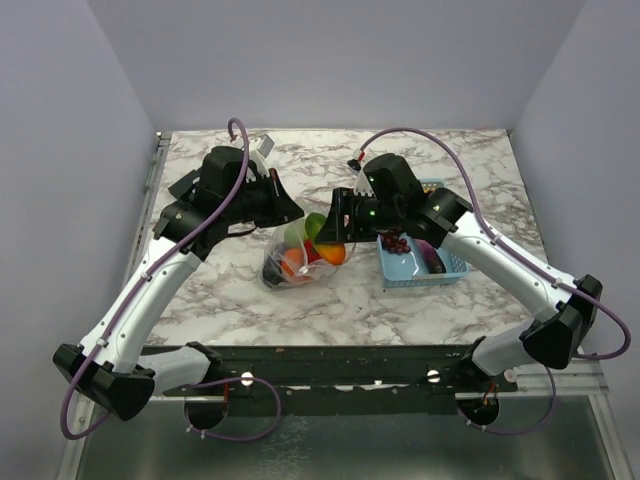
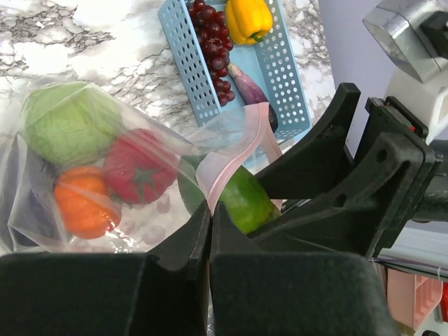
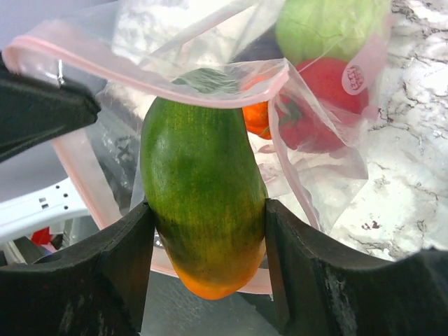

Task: Place the food in the zip-top bag and seal the zipper
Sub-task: Place the fake fruit in the zipper food storage bag.

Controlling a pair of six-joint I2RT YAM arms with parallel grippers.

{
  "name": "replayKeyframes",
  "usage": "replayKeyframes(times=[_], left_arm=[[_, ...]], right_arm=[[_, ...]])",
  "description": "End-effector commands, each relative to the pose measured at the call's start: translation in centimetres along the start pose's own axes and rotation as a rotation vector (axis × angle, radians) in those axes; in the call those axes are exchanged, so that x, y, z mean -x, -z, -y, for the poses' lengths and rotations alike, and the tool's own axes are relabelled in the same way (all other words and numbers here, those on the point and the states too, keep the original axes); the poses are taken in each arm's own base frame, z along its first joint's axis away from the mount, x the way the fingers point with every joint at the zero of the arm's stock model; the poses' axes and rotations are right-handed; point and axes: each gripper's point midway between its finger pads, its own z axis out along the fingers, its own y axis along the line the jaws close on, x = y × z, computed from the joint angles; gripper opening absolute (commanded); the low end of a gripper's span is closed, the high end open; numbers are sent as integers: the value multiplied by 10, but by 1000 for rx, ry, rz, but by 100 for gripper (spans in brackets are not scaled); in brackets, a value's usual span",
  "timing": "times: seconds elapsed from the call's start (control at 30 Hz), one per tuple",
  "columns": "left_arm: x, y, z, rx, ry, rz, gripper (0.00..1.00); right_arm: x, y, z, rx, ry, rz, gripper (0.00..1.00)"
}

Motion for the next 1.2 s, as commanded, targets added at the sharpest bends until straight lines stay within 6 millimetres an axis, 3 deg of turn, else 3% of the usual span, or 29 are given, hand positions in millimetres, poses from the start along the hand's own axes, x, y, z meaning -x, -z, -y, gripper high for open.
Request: replayKeyframes(times=[0.0, 0.27, 0.8, 0.97, 1.07, 1.17], left_arm=[[0, 4, 9, -43, -7, 23, 0], [-4, 1, 12, -60, 3, 20, 0], [-8, -8, 18, -78, 4, 11, 0], [-7, -9, 17, -75, 0, 12, 0], [-8, -10, 17, -73, -4, 11, 0], [-7, -11, 16, -71, -8, 11, 0]], right_arm=[[6, -5, 2, -40, -64, 24, 1], [16, -28, 6, -62, -125, 48, 8], [33, -53, 4, -77, -212, 113, 21], [34, -58, -9, -41, -188, 97, 34], [32, -58, -18, -9, -156, 83, 51], [28, -59, -19, -4, -130, 57, 62]])
